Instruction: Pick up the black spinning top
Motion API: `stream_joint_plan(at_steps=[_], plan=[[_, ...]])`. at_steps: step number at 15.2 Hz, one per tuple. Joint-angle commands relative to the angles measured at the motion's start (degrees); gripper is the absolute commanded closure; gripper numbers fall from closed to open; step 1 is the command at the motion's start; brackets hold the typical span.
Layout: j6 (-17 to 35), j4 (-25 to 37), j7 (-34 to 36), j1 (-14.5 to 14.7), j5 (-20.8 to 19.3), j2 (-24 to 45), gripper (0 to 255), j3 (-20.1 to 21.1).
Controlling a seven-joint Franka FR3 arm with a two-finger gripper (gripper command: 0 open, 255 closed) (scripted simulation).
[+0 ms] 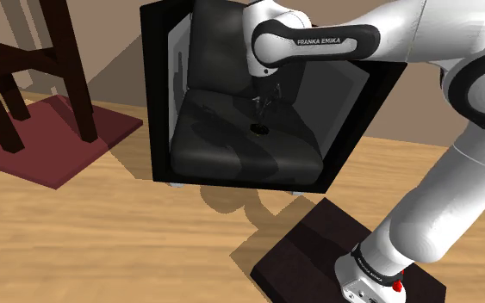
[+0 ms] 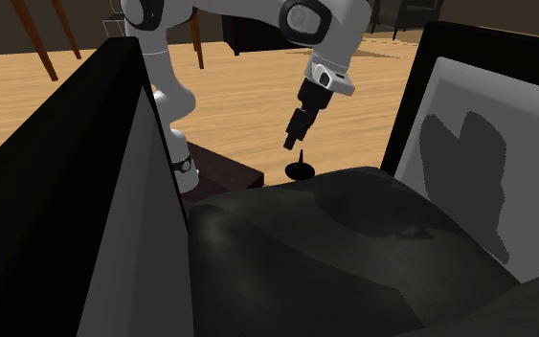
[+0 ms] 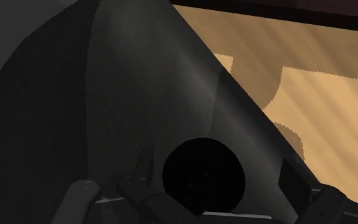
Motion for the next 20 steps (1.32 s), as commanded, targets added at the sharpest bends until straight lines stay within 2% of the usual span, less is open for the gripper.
stream_joint_plan(at_steps=[1, 2, 3, 10, 12, 13, 20], plan=[[-1.7, 5.9, 1.1, 0.5, -1.6, 5.7, 0, 0.3], [-2.6, 9.1, 1.5, 0.9, -2.4, 8.6, 0, 0.4], [-2.8, 9.6, 1.6, 1.0, -2.5, 9.1, 0, 0.3], [2.6, 4.7, 2.9, 0.8, -2.7, 9.7, 0, 0.2], [2.6, 4.7, 2.9, 0.8, -2.7, 9.7, 0, 0.2], [2.6, 4.7, 3.0, 0.9, -2.7, 9.7, 255, 0.2], [2.6, 4.5, 3.0, 0.9, -2.7, 9.6, 255, 0.2]])
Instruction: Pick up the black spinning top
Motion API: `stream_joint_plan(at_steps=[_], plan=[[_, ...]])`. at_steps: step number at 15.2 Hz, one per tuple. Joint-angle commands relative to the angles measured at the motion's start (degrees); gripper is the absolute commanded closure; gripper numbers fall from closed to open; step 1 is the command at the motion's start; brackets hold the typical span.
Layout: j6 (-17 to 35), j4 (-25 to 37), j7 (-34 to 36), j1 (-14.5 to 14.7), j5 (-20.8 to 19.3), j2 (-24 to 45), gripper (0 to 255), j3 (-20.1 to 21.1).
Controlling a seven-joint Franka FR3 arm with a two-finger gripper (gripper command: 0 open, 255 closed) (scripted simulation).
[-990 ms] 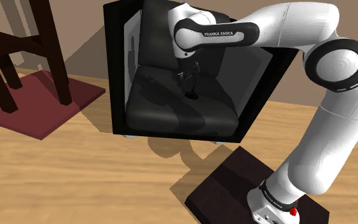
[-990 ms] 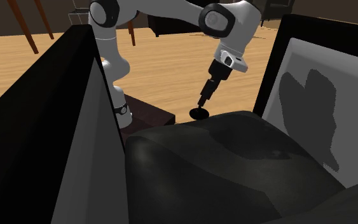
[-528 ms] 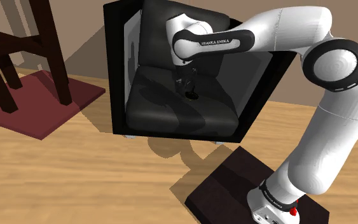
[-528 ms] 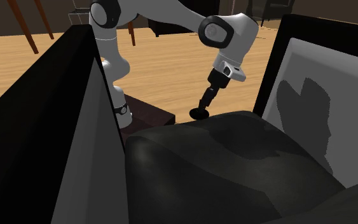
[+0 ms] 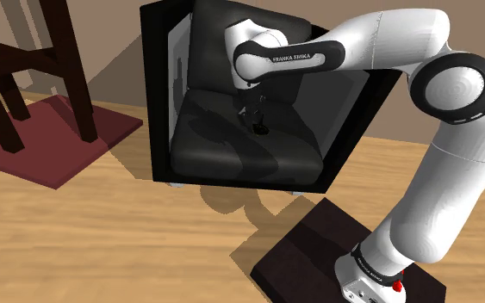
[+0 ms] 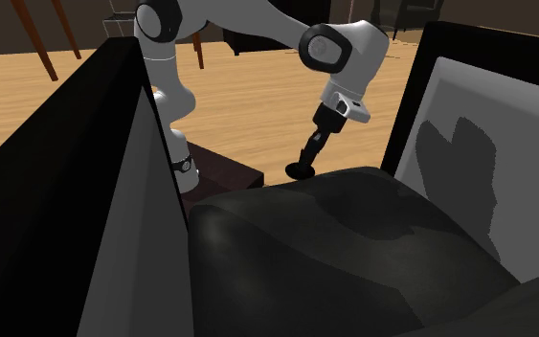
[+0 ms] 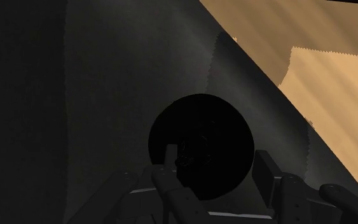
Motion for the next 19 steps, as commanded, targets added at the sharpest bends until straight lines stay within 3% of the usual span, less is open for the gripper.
stream_joint_plan(at_steps=[1, 19], plan=[[0.0, -0.1, 0.0, 0.0, 0.0, 0.1, 255, 0.0], [-11.1, 10.9, -2.7, 0.4, 0.0, -0.4, 255, 0.1]])
